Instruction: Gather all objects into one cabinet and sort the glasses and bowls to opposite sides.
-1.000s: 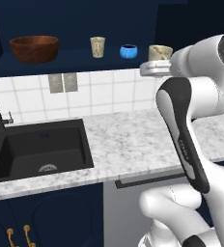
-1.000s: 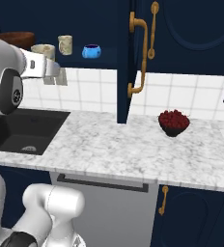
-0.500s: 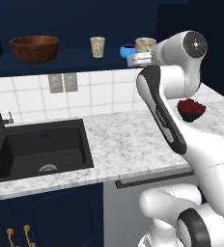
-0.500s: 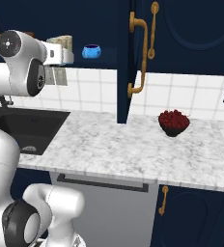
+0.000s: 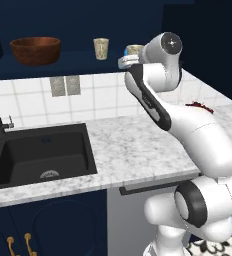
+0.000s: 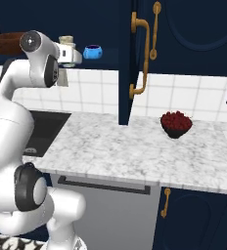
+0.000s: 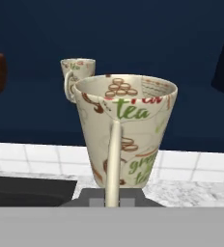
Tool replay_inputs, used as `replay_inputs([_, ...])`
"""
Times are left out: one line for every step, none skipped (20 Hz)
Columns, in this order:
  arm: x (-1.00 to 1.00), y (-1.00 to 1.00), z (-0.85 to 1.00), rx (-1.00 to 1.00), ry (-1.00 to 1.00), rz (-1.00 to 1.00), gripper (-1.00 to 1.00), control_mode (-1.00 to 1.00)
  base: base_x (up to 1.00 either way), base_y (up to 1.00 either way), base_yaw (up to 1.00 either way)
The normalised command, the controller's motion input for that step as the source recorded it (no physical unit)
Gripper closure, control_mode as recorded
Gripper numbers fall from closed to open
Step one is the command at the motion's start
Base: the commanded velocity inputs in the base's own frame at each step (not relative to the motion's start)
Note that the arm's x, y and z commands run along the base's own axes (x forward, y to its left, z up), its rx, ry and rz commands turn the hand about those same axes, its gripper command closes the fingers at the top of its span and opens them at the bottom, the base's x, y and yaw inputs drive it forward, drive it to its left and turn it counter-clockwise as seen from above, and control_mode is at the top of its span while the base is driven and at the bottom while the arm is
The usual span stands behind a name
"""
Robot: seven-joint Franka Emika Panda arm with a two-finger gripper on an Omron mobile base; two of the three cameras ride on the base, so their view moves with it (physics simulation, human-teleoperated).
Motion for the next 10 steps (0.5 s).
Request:
replay_inputs([0.89,0.14,-0.20,0.00,0.09,0.00,1.00,-1.00,0.00,0.00,0.00])
replay_inputs([0.75,0.04,-0.01,0.00,0.00,0.00,1.00,-1.00,0.00,0.00,0.00])
replay_inputs([0.81,0.00,0.00,0.00,0.00,0.00,1.00,-1.00,0.00,0.00,0.00])
replay_inputs([0.79,0.01,0.00,0.00,0.00,0.00,1.00,-1.00,0.00,0.00,0.00])
replay_inputs([0.76,0.01,0.00,0.00,0.00,0.00,1.00,-1.00,0.00,0.00,0.00])
replay_inputs([0.75,0.01,-0.03,0.00,0.00,0.00,1.00,-1.00,0.00,0.00,0.00])
replay_inputs([0.74,0.01,-0.07,0.00,0.00,0.00,1.00,-1.00,0.00,0.00,0.00])
replay_inputs([0.74,0.08,-0.27,-0.01,0.00,0.00,1.00,-1.00,0.00,0.00,0.00])
replay_inputs([0.72,0.09,-0.34,-0.02,0.00,0.00,1.00,-1.00,0.00,0.00,0.00])
replay_inputs([0.73,0.13,-0.42,-0.03,0.00,0.00,1.00,-1.00,0.00,0.00,0.00])
